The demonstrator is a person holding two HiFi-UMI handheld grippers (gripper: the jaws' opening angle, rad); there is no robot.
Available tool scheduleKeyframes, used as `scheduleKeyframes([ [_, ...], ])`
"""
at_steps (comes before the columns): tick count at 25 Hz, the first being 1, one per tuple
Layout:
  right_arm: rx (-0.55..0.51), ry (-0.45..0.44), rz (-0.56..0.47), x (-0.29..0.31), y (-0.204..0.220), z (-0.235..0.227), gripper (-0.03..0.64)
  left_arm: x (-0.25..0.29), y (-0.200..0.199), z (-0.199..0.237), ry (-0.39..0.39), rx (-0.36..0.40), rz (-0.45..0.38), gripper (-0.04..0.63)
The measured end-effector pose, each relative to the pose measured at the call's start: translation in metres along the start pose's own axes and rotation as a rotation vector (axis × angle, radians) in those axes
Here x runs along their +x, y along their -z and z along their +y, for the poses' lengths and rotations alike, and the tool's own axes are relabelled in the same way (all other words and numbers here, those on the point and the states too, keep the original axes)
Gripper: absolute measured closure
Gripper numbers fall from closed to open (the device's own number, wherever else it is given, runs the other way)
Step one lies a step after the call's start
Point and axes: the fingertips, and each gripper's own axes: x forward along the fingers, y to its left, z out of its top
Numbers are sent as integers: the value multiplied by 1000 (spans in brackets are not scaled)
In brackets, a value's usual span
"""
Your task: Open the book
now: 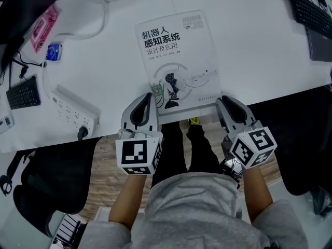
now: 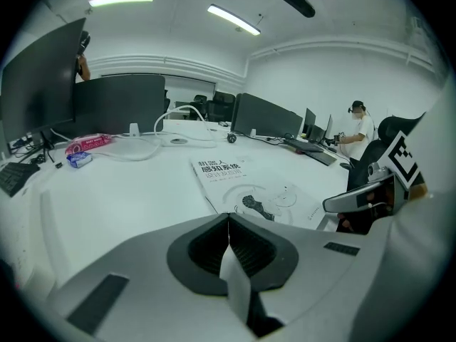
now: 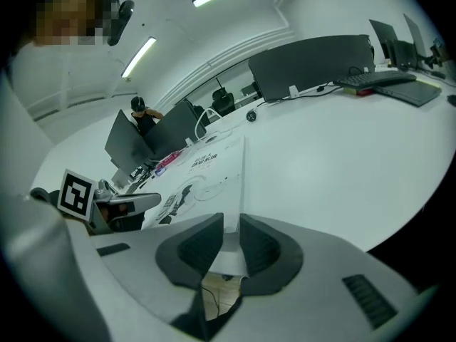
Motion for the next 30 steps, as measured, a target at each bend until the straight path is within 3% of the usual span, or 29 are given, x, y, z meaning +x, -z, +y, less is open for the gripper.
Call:
scheduleKeyframes([
  [10, 131, -42, 8, 1, 5, -3, 528, 9, 6, -5, 18, 2, 46, 584],
  [15, 156, -161, -31, -4, -5, 11, 528, 11, 8, -5, 23, 15, 53, 584],
  [20, 271, -286, -39, 2, -19, 37, 528, 9, 5, -6, 36, 11, 61, 584],
  [24, 212, -189, -34, 9, -16, 29, 534, 11, 6, -8, 37, 12, 53, 584],
  [30, 233, -142, -103, 4, -25, 22, 561, 18, 10, -15, 85, 25, 63, 584],
])
